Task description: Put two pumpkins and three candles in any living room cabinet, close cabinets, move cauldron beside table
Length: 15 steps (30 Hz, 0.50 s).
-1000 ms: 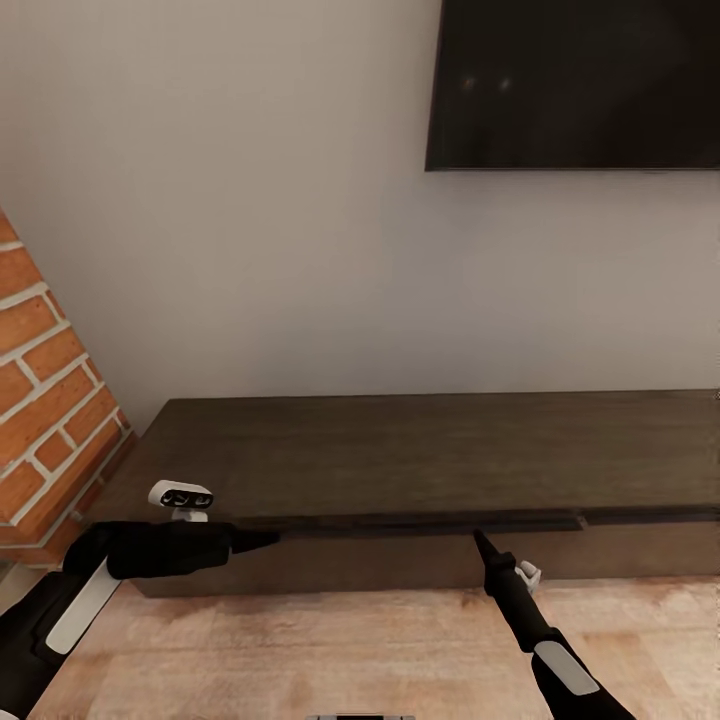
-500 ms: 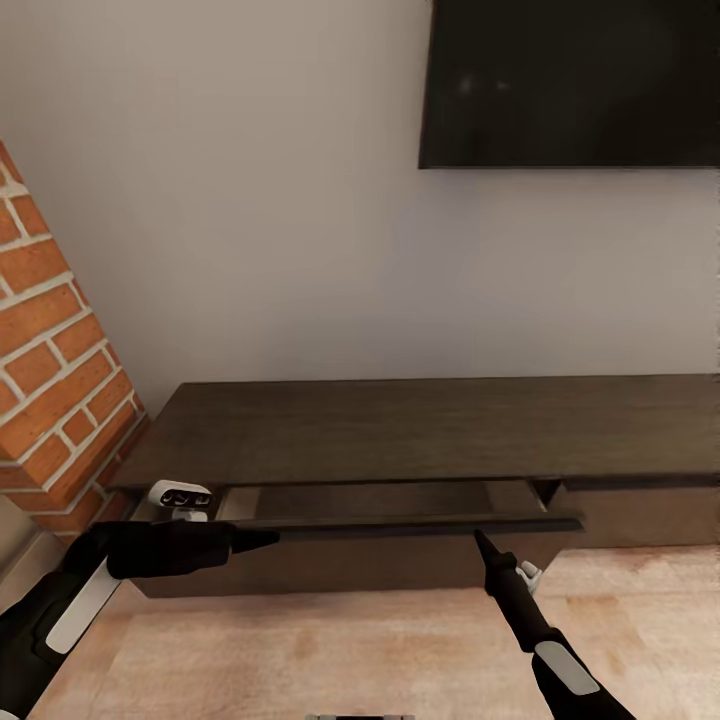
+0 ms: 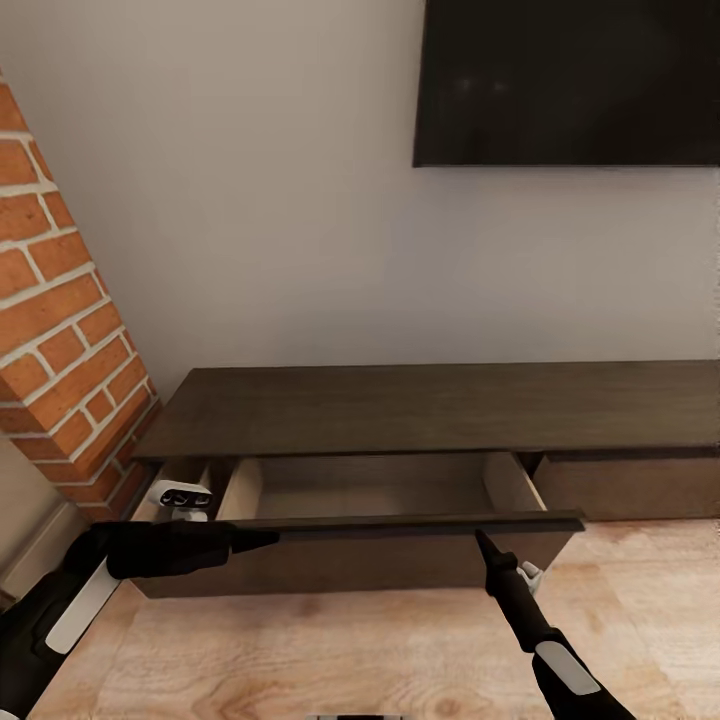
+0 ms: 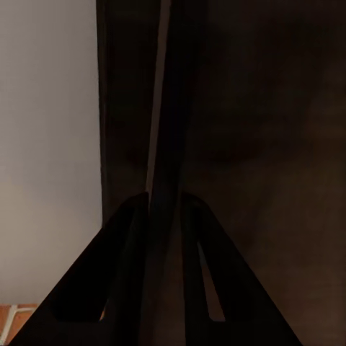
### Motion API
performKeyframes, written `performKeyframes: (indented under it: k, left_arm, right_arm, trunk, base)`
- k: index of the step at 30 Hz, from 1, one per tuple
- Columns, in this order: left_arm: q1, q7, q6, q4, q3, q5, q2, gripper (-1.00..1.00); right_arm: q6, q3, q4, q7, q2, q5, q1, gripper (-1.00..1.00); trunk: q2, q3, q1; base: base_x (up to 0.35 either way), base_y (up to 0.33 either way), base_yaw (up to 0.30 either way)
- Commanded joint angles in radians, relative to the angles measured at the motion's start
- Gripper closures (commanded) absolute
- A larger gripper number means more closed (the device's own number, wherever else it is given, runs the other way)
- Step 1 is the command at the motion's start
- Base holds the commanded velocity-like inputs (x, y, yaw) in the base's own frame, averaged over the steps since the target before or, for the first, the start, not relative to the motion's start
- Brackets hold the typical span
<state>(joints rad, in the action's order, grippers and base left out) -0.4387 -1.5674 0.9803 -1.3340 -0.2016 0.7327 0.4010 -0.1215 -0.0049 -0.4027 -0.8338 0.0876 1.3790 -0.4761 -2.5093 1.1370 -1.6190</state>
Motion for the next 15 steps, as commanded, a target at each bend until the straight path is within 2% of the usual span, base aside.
performKeyframes:
  k: [1, 15]
  left_arm:
    - [-0.001, -0.003, 0.011, 0.0, -0.002, 0.002, 0.001, -1.0]
    - [-0.001, -0.003, 0.011, 0.001, -0.002, 0.002, 0.002, -1.0]
  right_arm:
    - [-0.009, 0.011, 0.002, 0.001, 0.0, -0.002, 0.001, 1.0]
    - [-0.01, 0.011, 0.002, -0.001, 0.0, -0.002, 0.001, 1.0]
  trunk:
    - [0.0, 0.001, 0.001]
    - [0.0, 0.001, 0.001]
  base:
    - [-0.231, 0.0, 0.0]
    - [-0.229, 0.0, 0.0]
